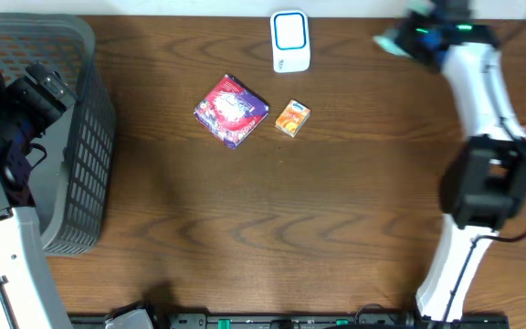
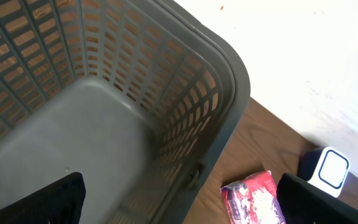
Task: Scan the item barcode
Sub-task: 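Carry the mint-green pack right and drop it by the chocolate bar, then reach the right gripper to the Kleenex pack and grasp it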
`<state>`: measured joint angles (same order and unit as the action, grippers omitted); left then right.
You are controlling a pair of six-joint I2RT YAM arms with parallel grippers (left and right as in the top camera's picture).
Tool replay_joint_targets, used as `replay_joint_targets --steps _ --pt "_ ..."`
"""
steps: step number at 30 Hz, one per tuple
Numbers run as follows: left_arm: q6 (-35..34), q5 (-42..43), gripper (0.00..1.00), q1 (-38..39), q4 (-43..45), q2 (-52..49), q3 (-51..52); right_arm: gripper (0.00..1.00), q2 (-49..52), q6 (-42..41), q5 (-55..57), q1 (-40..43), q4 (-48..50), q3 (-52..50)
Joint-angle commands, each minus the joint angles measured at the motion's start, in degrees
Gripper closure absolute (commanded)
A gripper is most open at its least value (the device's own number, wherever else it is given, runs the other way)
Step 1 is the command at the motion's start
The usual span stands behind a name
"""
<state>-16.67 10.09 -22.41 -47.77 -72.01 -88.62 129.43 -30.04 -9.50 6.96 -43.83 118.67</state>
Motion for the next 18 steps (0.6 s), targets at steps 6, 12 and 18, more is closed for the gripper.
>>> replay_joint_targets --steps 6,12,18 --pt "-0.09 -0.72 0.02 -0.17 0.0 -0.22 -0.33 0.28 2.6 6.97 18.03 12.81 -13.29 -0.04" --pt "-0.09 -0.72 0.02 -0.17 0.02 -0.22 -0.33 0.01 3.72 7.06 8.85 18.56 -17.09 -0.2" --pt "-0.09 -0.72 0.02 -0.17 0.02 -0.22 -0.33 0.01 3.67 11.78 -8.11 17.53 -17.38 -0.2"
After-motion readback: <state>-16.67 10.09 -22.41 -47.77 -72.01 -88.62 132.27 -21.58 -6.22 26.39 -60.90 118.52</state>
